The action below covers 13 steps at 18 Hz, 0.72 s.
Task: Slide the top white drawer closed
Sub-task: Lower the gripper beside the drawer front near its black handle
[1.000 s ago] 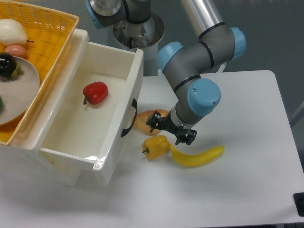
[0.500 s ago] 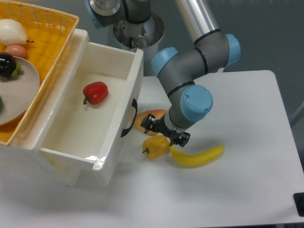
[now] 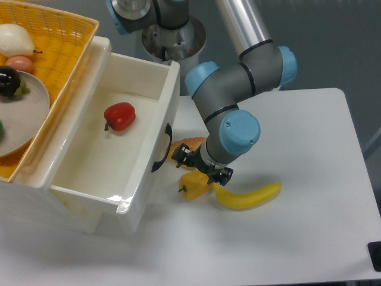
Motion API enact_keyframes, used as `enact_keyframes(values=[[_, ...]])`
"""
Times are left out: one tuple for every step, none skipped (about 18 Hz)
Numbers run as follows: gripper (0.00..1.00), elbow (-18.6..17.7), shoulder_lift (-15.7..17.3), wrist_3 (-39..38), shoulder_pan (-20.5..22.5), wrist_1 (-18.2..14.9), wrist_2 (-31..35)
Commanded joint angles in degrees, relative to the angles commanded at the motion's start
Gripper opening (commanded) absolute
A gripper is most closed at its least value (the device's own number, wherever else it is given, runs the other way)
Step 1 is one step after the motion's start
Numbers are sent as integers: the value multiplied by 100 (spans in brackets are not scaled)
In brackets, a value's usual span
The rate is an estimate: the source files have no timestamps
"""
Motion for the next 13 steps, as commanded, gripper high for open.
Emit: enact_keyframes(values=[[100, -9, 0, -9, -9, 0, 0], [100, -9, 0, -9, -35, 9, 0], [100, -9, 0, -9, -53, 9, -9], [100, 0, 0, -9, -53, 9, -9], [100, -9, 0, 0, -53, 9, -9], [100, 0, 0, 9, -53, 9, -9], [100, 0, 0, 18, -53, 9, -18], [100, 0, 0, 18, -53, 9, -18], [100, 0, 9, 18, -53, 9, -18], [100, 0, 17, 18, -53, 0, -18], [100, 0, 26, 18, -53, 0, -18], [100, 0, 44, 18, -61, 0, -18], [100, 0, 44, 18, -62, 0, -18]])
